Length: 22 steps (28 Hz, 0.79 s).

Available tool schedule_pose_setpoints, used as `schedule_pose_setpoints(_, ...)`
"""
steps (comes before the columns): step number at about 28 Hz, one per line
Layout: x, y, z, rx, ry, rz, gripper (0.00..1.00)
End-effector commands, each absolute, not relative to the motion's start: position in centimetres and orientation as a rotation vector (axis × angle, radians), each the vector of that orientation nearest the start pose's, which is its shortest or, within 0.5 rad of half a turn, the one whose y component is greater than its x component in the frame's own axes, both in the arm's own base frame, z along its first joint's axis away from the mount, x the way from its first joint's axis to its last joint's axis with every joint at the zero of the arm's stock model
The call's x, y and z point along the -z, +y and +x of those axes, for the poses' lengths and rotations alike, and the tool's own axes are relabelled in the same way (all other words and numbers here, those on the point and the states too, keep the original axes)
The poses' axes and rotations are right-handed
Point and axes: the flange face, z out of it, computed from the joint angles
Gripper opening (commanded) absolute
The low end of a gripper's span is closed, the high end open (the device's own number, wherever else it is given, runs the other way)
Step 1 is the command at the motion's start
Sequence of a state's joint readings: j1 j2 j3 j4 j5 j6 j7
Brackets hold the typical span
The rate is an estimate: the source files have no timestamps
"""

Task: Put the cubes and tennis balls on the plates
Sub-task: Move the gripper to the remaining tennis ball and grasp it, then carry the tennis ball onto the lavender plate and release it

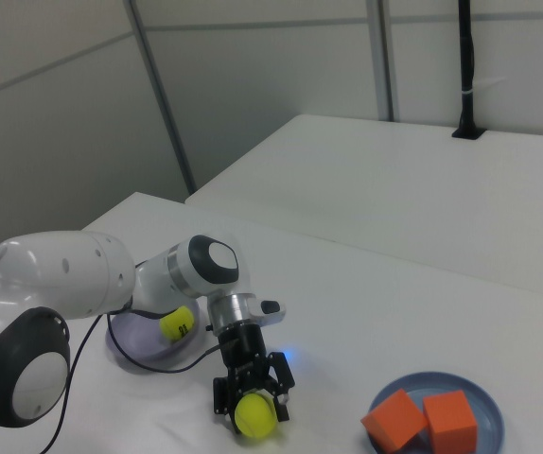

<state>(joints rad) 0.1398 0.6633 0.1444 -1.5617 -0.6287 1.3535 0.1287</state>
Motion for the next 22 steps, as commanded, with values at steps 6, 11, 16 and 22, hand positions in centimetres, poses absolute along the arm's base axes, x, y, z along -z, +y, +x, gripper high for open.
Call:
schedule_pose_setpoints(6, -25.2, 8.6, 61.5, 0.820, 0.356, 2.304, 0.00)
schedule_pose_setpoints(11, -27.9, 10.0, 62.3, 0.755, 0.356, 2.340, 0.00)
schedule_pose_setpoints(16, -32.2, 14.7, 63.3, 0.619, 0.413, 2.418, 0.00)
schedule_pose_setpoints(22, -36.1, 21.7, 63.3, 0.373, 0.490, 2.526, 0.00)
